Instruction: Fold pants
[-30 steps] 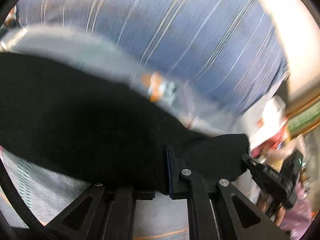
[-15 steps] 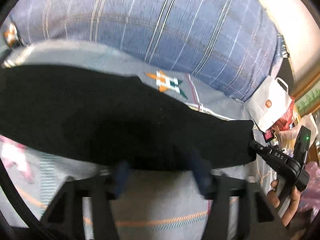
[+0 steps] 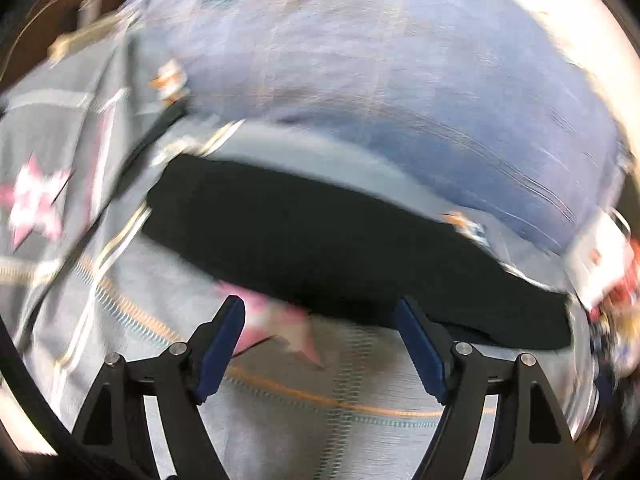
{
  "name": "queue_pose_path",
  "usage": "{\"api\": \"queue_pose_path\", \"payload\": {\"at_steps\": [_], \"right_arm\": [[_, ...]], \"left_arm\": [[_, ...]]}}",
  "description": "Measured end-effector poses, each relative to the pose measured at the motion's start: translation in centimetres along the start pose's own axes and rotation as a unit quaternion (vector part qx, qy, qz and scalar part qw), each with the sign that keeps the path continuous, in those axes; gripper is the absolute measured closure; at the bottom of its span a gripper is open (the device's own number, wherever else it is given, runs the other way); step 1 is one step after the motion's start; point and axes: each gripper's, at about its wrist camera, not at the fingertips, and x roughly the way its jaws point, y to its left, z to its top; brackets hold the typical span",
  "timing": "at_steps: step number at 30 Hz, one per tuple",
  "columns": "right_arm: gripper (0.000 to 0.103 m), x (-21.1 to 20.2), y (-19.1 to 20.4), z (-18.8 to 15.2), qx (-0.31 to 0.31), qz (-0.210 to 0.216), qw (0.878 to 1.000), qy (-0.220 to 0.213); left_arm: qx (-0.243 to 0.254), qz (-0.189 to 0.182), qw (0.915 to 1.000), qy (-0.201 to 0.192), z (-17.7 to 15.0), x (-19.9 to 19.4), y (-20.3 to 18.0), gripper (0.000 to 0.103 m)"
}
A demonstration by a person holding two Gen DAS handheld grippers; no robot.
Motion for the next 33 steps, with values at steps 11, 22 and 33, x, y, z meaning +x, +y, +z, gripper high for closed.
{"api": "queue_pose_path", "payload": {"at_steps": [11, 22, 33], "right_arm": [[0.006, 1.5, 5.3, -3.5, -0.007, 0.06, 0.998, 0.032], [0.006, 7.1, 20.8, -1.9, -0.136, 0.196, 0.962, 0.132], [0.012, 15.6, 36.3, -7.0, -0.326, 0.231, 0.899, 0.177]], "left_arm": [[-0.062, -0.038, 0.9964, 0.043, 1.7, 0.3, 2.8, 0.025], [-0.129, -0.044, 0.9895, 0.047, 8.5, 0.8, 11.5, 0.025], [-0.241, -0.078, 0.9593, 0.125, 7.6, 5.2, 17.0, 0.03]]}}
